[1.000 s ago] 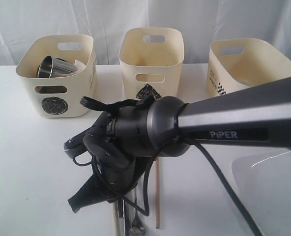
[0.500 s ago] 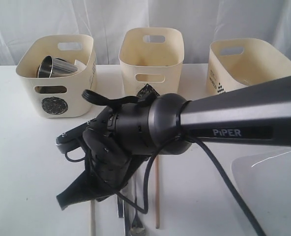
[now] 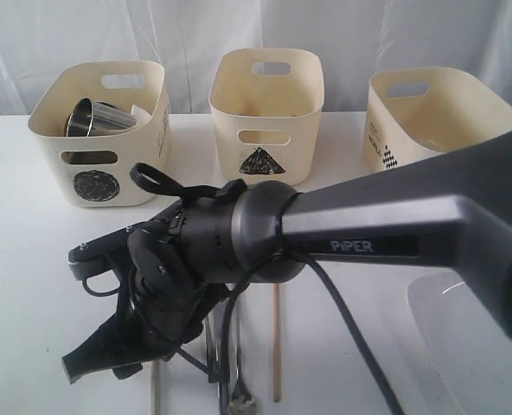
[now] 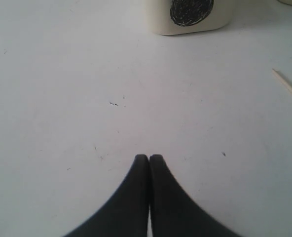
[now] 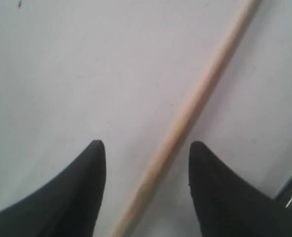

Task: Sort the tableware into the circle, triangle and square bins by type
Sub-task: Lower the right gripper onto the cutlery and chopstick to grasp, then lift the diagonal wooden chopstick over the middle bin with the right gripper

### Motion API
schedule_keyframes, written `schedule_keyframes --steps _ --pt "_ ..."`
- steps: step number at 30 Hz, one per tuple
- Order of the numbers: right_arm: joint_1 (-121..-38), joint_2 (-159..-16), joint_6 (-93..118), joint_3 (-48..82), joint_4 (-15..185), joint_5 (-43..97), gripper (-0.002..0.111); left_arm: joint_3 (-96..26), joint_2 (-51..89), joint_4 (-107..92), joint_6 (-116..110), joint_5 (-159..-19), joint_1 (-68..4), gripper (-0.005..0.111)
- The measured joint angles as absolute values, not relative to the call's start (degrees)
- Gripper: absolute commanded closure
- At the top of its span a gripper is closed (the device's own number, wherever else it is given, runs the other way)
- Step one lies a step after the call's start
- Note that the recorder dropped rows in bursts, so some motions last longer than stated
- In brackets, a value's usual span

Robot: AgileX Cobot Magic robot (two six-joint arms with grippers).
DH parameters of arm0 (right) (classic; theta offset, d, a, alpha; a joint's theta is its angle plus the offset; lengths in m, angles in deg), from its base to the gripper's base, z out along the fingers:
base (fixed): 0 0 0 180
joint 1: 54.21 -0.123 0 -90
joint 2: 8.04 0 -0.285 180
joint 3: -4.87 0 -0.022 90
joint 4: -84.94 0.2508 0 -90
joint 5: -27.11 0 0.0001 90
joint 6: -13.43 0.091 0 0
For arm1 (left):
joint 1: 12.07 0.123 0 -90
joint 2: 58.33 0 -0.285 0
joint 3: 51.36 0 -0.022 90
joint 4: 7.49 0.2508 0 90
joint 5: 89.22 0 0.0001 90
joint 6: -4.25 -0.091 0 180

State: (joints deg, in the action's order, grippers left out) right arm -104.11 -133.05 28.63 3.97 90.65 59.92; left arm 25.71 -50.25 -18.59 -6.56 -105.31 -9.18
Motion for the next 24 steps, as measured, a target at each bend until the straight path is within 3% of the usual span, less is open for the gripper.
schedule_keyframes --steps 9,17,24 --pt "-104.46 -136.2 28.26 0.51 89.25 67.49 0.071 25.71 -50.25 -18.59 -6.56 -105.31 -9.18 0.107" --pt "-104.46 -136.6 25.96 -0.05 86.43 70.06 0.106 25.71 -50.25 -18.59 -6.56 -105.31 -9.18 0.107" --pt "-104.46 -136.53 25.71 -0.17 85.54 71.04 0.108 25.71 -50.25 -18.59 -6.56 -105.31 -9.18 0.107"
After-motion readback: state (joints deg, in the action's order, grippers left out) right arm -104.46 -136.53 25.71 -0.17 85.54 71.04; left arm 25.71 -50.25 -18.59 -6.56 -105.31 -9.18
